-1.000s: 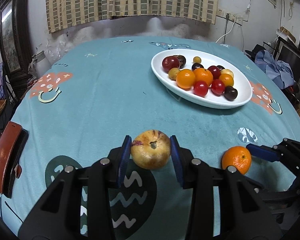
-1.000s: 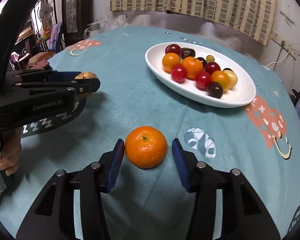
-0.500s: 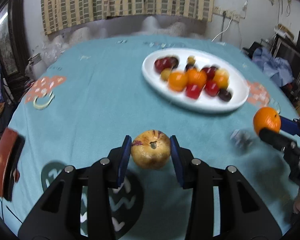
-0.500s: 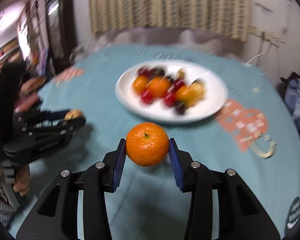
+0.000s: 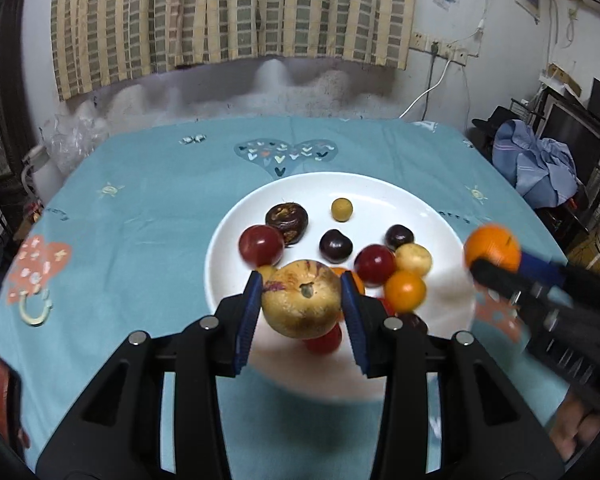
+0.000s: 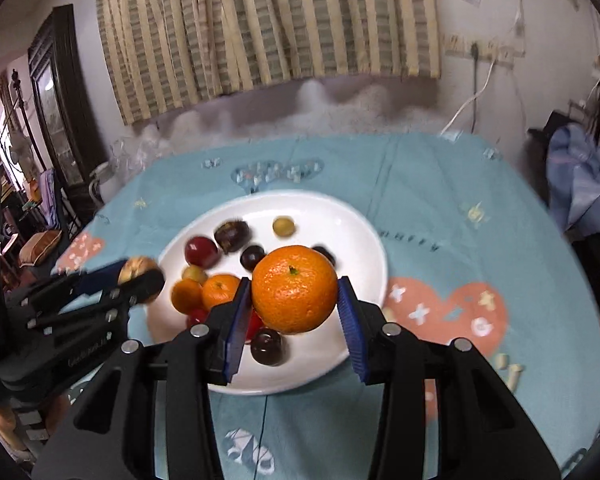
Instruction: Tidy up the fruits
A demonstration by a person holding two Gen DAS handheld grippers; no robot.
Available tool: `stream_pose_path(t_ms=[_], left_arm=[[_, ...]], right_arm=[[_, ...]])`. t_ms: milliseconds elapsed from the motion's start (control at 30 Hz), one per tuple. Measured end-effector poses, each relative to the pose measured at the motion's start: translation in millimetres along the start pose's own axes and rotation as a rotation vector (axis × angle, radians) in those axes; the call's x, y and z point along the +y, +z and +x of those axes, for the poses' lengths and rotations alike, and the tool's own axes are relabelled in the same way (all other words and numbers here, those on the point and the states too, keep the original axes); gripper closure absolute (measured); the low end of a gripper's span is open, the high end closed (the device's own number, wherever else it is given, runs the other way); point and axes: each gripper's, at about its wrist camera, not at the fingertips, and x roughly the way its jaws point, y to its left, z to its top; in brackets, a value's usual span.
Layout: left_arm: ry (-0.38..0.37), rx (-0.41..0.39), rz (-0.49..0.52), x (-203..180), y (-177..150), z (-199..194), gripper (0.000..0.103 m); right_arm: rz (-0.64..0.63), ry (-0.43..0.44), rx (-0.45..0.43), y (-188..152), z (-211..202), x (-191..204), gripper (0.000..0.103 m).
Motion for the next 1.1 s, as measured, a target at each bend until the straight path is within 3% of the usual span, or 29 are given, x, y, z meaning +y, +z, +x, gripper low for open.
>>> stream_pose_path(t_ms=[33,67,133,267,367,433,500,533,633,733,900,1000,1100], left_arm=[[-0.006,0.014,-0.015,2,3,13,0.061],[-0.003,0.020,-0.026,3,5,20,0.051],[0.010,0.010,-0.046,6,8,26,0.039],[-0.009,-0.007,-0.068,13,10,20,0.038],[0.002,-0.029,-0.083,23,7,-1,0.036],[0.027,-0.051,-0.086,29,1,-23,0.033],[0.075,-0.068,-0.085,34,-11,-45,0.024],[0.097,-0.069,-0.085,36,-18,-55,0.022],[0.111,-0.068,-0.094,38,-45,-84,0.022],[0.136,-0.081,-0.119,36,-82,-109,0.012],[0.262,-0.138,-0.078,20,-138,-131,0.011],[0.287,-0.172,-0.027,10,-148,-136,0.010],[0.298,-0.193,-0.003,8,-148,-138,0.003]], right_arm=[[0.018,0.003,0.024,-1,9,-4,0.059],[0.036,0.014,0.057,-3,17,-9,0.058],[0.073,0.028,0.077,-2,22,-18,0.039],[0.109,0.101,-0.054,9,-14,-21,0.038],[0.121,0.179,-0.193,20,-73,-10,0.037],[0.088,0.184,-0.262,18,-109,4,0.023],[0.063,0.189,-0.290,9,-128,18,0.011],[0.046,0.188,-0.285,1,-132,24,0.011],[0.017,0.137,-0.232,-22,-131,40,0.011],[-0.029,0.081,-0.184,-57,-130,51,0.011],[-0.079,-0.077,-0.153,-115,-119,51,0.010],[-0.099,-0.124,-0.144,-129,-115,49,0.010],[-0.104,-0.164,-0.158,-131,-112,48,0.009]])
